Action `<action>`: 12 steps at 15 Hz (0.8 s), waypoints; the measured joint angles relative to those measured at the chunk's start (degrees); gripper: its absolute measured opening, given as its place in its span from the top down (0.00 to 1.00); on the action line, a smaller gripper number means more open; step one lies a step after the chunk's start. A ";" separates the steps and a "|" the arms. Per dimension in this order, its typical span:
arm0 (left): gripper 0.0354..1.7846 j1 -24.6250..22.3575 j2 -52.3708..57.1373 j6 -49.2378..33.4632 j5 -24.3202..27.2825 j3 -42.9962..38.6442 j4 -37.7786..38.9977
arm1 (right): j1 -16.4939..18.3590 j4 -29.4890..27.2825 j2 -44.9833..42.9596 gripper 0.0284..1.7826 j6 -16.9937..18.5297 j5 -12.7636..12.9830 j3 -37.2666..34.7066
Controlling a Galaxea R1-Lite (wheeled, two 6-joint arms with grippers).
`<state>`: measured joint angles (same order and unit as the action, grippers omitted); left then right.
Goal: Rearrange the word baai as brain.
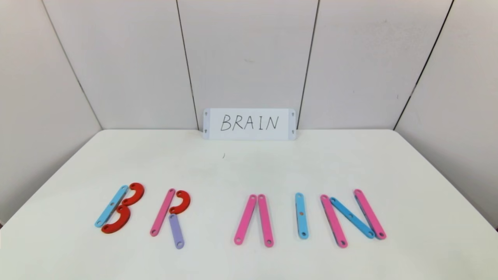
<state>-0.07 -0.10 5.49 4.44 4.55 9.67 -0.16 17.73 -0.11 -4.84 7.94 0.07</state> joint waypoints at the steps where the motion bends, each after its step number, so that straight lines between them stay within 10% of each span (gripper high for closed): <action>1: 0.02 0.00 0.00 0.24 0.02 -1.30 1.18 | 0.00 -2.66 0.00 0.02 0.11 -0.23 -0.05; 12: 0.02 0.00 0.00 0.46 0.10 -4.55 2.32 | 0.06 -17.91 0.09 0.02 2.21 -7.41 -0.07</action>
<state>-0.07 -0.10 5.95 4.53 0.00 11.98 -0.10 -0.18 -0.02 -2.63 0.52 0.00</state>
